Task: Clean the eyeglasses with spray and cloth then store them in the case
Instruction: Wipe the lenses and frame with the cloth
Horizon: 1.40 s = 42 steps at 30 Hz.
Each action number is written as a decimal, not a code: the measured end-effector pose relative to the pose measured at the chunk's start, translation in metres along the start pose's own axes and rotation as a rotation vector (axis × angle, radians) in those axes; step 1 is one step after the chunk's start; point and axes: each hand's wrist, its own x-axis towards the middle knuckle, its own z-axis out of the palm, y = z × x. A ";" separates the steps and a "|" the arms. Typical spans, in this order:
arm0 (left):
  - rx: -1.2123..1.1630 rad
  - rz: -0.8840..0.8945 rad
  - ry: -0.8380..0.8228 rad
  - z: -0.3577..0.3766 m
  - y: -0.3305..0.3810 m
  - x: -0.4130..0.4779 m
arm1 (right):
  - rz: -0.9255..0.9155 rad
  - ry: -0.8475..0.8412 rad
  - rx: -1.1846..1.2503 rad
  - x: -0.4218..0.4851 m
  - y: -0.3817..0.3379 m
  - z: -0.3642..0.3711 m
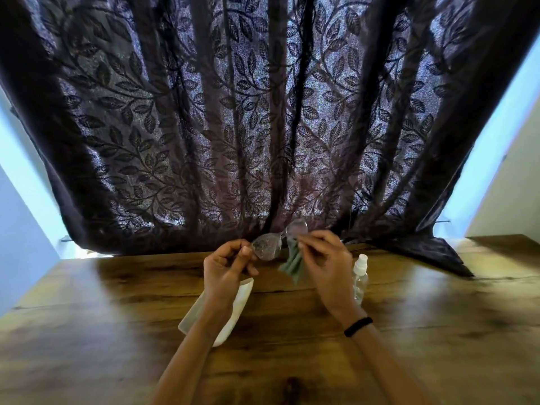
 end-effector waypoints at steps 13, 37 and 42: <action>-0.091 -0.039 -0.103 0.001 0.002 -0.001 | 0.070 0.108 0.084 0.020 -0.001 -0.003; -0.066 -0.007 -0.154 0.006 0.008 0.000 | -0.078 0.031 -0.001 0.026 -0.020 -0.005; -0.064 -0.008 -0.174 0.003 0.009 -0.002 | 0.036 0.111 0.047 0.038 -0.002 -0.010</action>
